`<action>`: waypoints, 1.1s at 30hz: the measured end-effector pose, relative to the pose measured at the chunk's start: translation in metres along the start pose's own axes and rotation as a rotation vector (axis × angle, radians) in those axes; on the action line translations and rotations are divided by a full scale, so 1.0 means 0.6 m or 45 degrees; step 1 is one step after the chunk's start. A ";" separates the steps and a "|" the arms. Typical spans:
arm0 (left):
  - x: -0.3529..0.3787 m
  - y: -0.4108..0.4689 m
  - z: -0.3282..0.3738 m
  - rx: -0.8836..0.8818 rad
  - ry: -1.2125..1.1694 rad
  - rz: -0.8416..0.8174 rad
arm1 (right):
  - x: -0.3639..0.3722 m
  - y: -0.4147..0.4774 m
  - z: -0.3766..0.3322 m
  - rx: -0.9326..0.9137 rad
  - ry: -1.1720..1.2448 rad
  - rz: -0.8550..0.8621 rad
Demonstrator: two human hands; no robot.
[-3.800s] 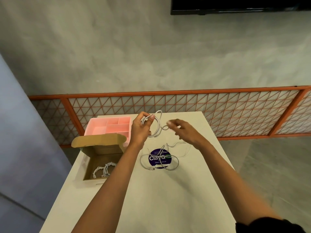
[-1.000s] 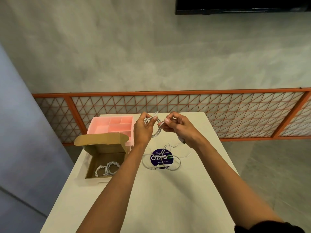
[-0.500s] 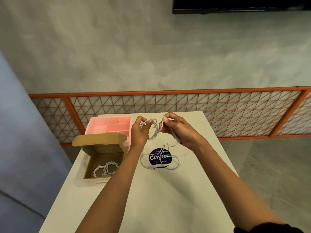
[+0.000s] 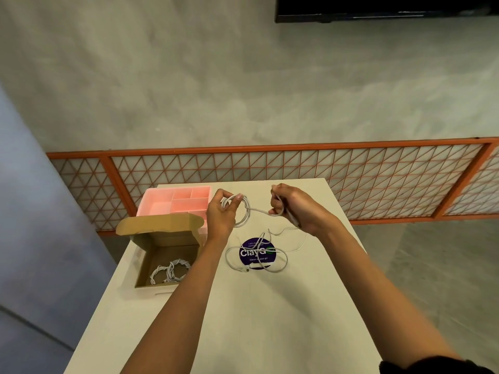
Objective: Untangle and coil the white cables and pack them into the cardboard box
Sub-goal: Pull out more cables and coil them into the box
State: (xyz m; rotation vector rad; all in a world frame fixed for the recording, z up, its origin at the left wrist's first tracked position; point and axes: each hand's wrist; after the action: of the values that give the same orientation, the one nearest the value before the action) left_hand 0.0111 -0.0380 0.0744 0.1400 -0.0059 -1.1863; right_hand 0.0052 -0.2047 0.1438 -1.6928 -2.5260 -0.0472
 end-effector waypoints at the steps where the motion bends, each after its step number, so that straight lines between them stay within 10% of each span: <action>1: 0.000 -0.003 -0.001 -0.028 -0.045 -0.024 | -0.001 0.000 0.001 -0.007 -0.245 0.059; 10: 0.007 -0.008 0.002 0.031 0.006 -0.067 | 0.022 0.018 0.023 -0.132 -1.394 0.084; 33: -0.021 -0.011 0.012 -0.211 -0.246 -0.547 | -0.006 0.008 0.049 -0.018 -0.048 0.094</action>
State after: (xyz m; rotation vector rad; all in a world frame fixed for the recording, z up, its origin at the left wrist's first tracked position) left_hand -0.0003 -0.0293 0.0814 -0.1272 -0.0491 -1.6192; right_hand 0.0092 -0.2035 0.1143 -1.8072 -2.4931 -0.0277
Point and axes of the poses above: each hand's wrist, its own y-axis towards the middle knuckle, its own x-axis out of the palm, z = x × y, and after that the axes turned 7 degrees about -x, right-handed
